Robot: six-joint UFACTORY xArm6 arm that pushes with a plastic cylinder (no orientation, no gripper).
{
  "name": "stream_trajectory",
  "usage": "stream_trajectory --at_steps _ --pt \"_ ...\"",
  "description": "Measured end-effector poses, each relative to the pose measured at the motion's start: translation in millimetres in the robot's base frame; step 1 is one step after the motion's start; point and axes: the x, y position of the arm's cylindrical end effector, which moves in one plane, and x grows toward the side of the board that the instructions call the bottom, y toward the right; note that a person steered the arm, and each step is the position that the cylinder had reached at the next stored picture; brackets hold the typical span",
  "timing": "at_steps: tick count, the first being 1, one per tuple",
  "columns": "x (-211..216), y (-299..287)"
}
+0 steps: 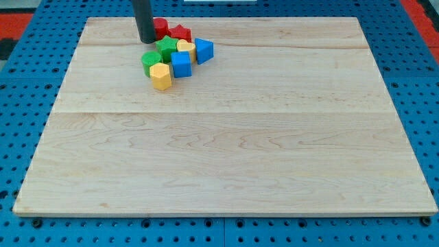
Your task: Move the red circle to up side of red star
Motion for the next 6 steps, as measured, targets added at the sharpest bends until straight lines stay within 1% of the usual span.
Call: stream_trajectory --at_steps 1,2,3,4,5,6 --pt "-3.0 -46.5" --pt "-21.2 -49.6" --pt "-52.7 -40.7" --pt "-46.4 -26.3" --pt "-24.0 16.8" --pt "-46.9 5.9"
